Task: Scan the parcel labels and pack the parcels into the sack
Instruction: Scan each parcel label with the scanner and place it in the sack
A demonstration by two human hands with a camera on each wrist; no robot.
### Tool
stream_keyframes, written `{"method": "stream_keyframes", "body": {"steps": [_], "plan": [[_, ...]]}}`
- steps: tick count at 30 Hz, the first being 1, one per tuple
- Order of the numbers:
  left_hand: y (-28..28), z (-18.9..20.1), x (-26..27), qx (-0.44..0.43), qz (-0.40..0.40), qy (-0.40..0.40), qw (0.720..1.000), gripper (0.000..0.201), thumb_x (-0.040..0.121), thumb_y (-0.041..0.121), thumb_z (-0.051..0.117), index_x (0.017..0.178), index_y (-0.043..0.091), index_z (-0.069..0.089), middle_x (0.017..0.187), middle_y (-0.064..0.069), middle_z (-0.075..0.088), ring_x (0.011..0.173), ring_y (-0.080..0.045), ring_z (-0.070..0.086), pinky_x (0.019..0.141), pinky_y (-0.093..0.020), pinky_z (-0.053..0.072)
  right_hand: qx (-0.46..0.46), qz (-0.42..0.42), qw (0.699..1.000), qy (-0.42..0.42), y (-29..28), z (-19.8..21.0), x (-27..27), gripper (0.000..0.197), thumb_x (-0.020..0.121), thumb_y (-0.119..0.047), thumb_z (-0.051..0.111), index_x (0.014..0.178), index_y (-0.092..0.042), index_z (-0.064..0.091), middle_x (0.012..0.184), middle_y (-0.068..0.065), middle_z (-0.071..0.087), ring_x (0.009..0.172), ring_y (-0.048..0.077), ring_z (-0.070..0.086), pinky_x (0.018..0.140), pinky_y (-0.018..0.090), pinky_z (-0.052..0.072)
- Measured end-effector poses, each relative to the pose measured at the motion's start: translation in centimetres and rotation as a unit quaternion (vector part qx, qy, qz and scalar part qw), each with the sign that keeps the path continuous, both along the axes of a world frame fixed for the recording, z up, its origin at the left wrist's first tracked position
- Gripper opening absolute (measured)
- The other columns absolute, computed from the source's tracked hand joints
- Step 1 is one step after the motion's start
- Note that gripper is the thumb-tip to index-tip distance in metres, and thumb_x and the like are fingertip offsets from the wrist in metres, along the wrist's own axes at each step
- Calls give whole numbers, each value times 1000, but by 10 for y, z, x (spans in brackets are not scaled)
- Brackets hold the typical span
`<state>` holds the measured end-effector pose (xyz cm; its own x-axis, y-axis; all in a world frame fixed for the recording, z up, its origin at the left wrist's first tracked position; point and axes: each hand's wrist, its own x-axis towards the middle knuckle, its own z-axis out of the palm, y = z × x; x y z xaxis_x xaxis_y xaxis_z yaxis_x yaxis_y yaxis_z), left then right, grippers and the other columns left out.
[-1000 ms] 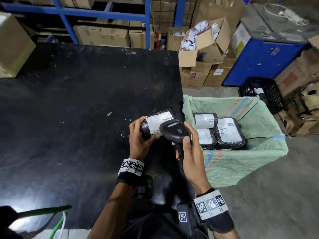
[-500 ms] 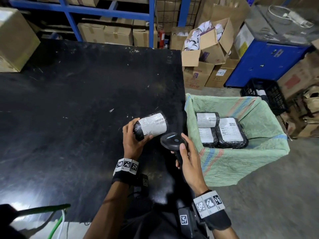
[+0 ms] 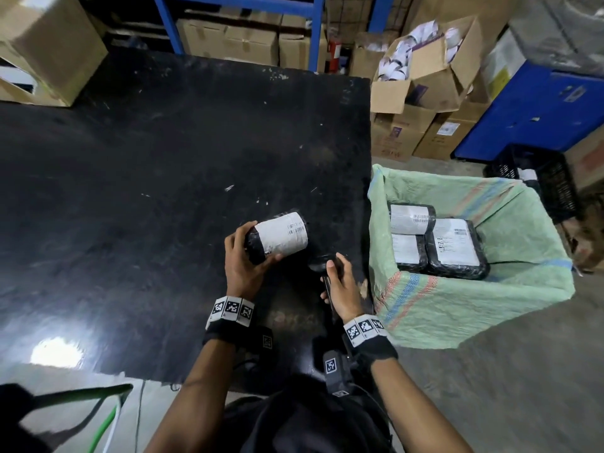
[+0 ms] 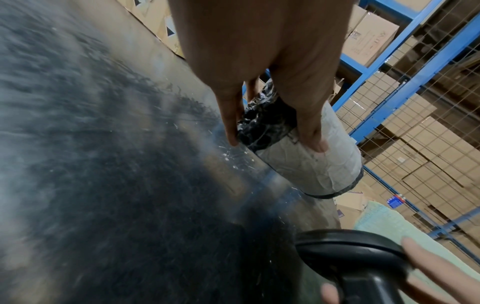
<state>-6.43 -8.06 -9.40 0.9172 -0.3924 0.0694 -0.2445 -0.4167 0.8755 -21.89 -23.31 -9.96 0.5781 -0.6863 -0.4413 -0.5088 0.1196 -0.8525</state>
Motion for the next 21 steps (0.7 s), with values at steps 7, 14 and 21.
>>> {"method": "stream_keyframes", "body": {"steps": [7,14,21], "plan": [[19,8,-8,-9,14,1,1000,87,58,57,86,134,27,57,129,-7,57,113,5,47,94,4,32,45,-6,999,-7,8,-29,16,53,101,-49,43,148,-31,29,125,15,63,64,19,67,63,32,55],[16,15,-17,-12,-20,44,999,92,52,63,83,135,33,57,125,-4,56,112,-10,56,93,-3,38,-82,76,993,32,-9,-12,-13,62,98,-47,51,153,-31,28,141,8,52,127,21,51,110,41,40],[-21,35,-19,-16,-174,74,982,89,51,61,89,131,35,60,123,3,64,115,-13,62,106,-33,52,-64,106,987,-100,-39,66,-55,83,85,-33,75,152,-44,27,146,-8,47,133,3,45,105,19,39]]}}
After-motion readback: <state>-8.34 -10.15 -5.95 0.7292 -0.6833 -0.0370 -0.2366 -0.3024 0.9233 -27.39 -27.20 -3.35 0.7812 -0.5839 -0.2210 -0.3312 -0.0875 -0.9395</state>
